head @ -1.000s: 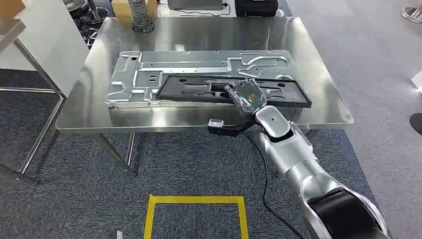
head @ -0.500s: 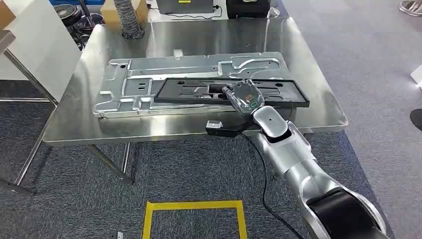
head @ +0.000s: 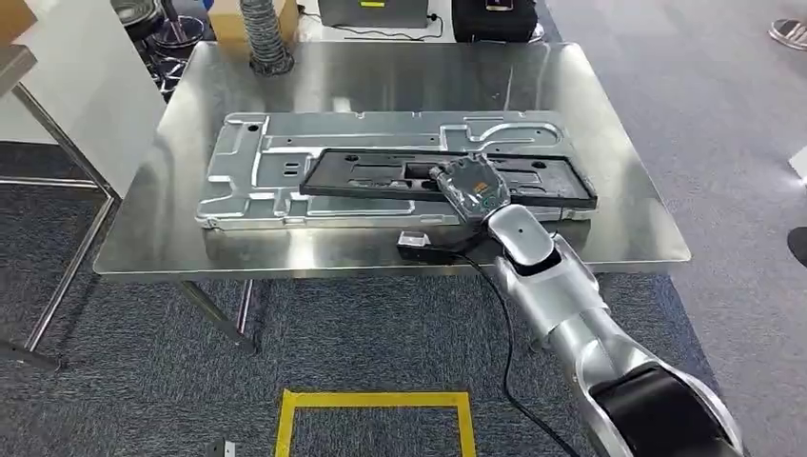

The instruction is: Take the parts from the cabinet and place them on the table.

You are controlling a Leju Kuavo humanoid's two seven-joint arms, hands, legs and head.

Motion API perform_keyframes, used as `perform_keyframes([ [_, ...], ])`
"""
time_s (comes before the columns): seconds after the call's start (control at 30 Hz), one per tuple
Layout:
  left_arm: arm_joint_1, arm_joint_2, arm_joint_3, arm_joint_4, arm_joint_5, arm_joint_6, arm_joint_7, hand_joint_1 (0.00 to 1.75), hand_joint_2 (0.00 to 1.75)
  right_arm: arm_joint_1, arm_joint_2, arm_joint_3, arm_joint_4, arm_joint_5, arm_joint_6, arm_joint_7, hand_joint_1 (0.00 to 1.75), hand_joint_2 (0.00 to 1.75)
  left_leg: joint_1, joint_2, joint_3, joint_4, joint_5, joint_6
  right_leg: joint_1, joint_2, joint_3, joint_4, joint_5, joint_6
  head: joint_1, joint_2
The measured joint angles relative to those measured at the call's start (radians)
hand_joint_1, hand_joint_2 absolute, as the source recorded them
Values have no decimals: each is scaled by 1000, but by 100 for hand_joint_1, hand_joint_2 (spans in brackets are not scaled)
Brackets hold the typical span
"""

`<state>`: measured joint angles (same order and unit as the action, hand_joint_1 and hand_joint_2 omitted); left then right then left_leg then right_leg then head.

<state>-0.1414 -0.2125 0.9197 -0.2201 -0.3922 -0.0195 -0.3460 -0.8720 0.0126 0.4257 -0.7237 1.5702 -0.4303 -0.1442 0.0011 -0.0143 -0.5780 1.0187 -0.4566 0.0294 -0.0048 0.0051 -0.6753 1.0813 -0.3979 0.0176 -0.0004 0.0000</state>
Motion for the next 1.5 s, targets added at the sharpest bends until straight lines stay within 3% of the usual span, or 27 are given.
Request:
perform_keyframes([
  [0.03,2,-3,0,1,-2,0,0,0,175,0,-2,0,-2,0,0,0,175,175,1,1,2,-3,-4,-2,7,-1,22,-51,7,-13,-2,0],
  [0.13,-2,-4,0,1,-2,0,2,0,175,0,-3,1,-3,0,0,0,175,175,3,2,1,-5,-9,-20,16,-3,30,-71,-3,-21,-5,0],
  [0.17,-2,-5,-1,1,-2,0,2,0,175,0,-3,2,-3,0,0,0,175,175,2,3,6,-10,-9,-23,16,-3,33,-76,-4,-23,-3,0],
  [0.2,-2,-5,-1,1,-2,0,2,0,175,1,-6,2,-6,0,-1,2,175,175,-3,4,6,-6,-17,-29,-1,-3,48,-94,0,-25,-5,0],
  [0.23,-1,-4,-2,1,-2,0,2,0,175,1,-8,2,-8,0,-2,1,175,175,0,8,2,14,-26,-36,0,-3,58,-104,0,-25,-4,0],
  [0.3,-3,-3,-2,1,-2,0,2,0,175,-1,-8,2,-10,0,-2,-1,175,175,4,8,-61,142,-87,-43,0,-4,66,-104,-6,-33,-5,0],
  [0.33,-2,-2,-2,1,-2,0,1,0,175,2,-8,2,-10,0,-1,-3,175,175,6,8,-113,234,-121,-48,1,-4,70,-103,-10,-34,-5,0],
  [0.37,1,-2,-2,1,-1,0,1,0,175,5,-8,2,-10,0,-1,-6,175,175,8,8,-150,293,-130,-51,1,-3,73,-102,-14,-33,-5,0],
  [0.4,3,-1,-2,1,-1,0,1,0,175,7,-8,2,-10,0,-1,-6,175,175,10,8,-164,301,-113,-54,1,-2,76,-100,-19,-33,-6,0],
  [0.43,4,0,-2,1,0,0,0,0,175,8,-8,2,-10,0,0,-6,175,175,12,8,-154,262,-72,-56,0,-1,81,-97,-25,-31,-5,0],
  [0.5,4,0,-2,1,2,0,-1,0,175,6,-8,2,-10,-1,-1,-6,175,175,14,9,-87,93,35,-56,-2,0,94,-86,-41,-25,-5,0],
  [0.53,4,1,-2,1,2,0,-2,0,175,6,-8,3,-10,-2,-1,-6,175,175,15,10,-57,19,56,-52,-2,-1,98,-80,-51,-19,-6,0],
  [0.57,4,1,-2,1,2,0,-2,0,175,2,-8,2,-9,-3,-1,-6,175,175,8,9,-41,7,39,-49,5,1,97,-76,-55,-13,-5,0],
  [0.6,3,1,-2,1,3,0,-3,0,175,0,-8,3,-9,-5,-1,-6,175,175,9,8,-42,7,32,-37,4,1,93,-76,-55,-9,-6,0],
  [0.73,5,2,-1,1,5,0,-5,0,175,0,-8,5,-10,-6,-2,-6,175,175,12,6,-31,-9,32,-15,-2,-1,91,-59,-73,12,-2,0],
  [0.83,3,2,-1,1,5,0,-5,0,175,-4,-8,5,-10,-7,-2,-5,175,175,11,8,-24,-10,24,-4,-4,-1,-25,152,-161,23,3,0],
  [0.87,3,2,-1,1,5,0,-5,0,175,-1,-8,6,-10,-7,-2,-5,175,175,11,8,-23,-9,21,-4,-5,-2,-66,216,-174,25,3,0],
  [0.9,3,2,-1,1,5,0,-5,0,175,2,-9,7,-8,-7,-2,-6,175,175,11,7,-20,-7,17,-3,-7,-2,-90,238,-160,25,3,0],
  [0.93,4,2,-1,1,5,0,-5,0,175,3,-10,8,-8,-7,-2,-5,175,175,10,5,-16,-5,12,-4,-8,-2,-86,209,-124,23,4,0],
  [1.03,4,2,-1,1,5,0,-5,0,175,-1,-10,8,-9,-7,-2,-4,175,175,9,1,6,-3,-8,-11,-5,-2,5,-36,28,4,4,0],
  [1.07,5,0,-1,1,5,-1,-5,0,175,-2,-11,8,-8,-7,-2,-3,175,175,4,2,8,-4,-12,-17,5,-3,21,-49,11,-2,0,0],
  [1.17,3,0,-1,1,5,-1,-5,0,175,-2,-11,11,-9,-7,-2,-4,175,175,8,3,12,-11,-18,-32,9,-4,25,-69,-2,-15,0,0],
  [1.27,2,1,-1,1,5,-2,-6,0,175,-5,-13,11,-10,-7,-2,-2,175,175,6,8,3,35,-51,-47,-3,-5,52,-94,-5,-27,-2,0],
  [1.37,2,2,-1,1,5,-2,-6,0,175,-3,-11,11,-9,-7,-2,-3,175,175,10,8,-126,274,-139,-54,-1,-4,65,-92,-16,-36,-3,0],
  [1.4,3,2,-1,1,5,-2,-6,0,175,1,-10,11,-8,-8,-1,-3,175,175,11,8,-154,308,-135,-57,-1,-3,69,-90,-21,-36,-3,0],
  [1.43,3,2,-1,1,5,-2,-6,0,175,7,-10,11,-8,-8,-2,-3,175,175,11,8,-157,290,-103,-58,-1,-2,75,-87,-27,-35,-3,0],
  [1.5,2,3,-1,1,5,-2,-6,0,175,10,-10,11,-8,-12,-2,-3,175,175,13,9,-107,144,2,-57,-2,-1,89,-81,-42,-30,-3,0],
])
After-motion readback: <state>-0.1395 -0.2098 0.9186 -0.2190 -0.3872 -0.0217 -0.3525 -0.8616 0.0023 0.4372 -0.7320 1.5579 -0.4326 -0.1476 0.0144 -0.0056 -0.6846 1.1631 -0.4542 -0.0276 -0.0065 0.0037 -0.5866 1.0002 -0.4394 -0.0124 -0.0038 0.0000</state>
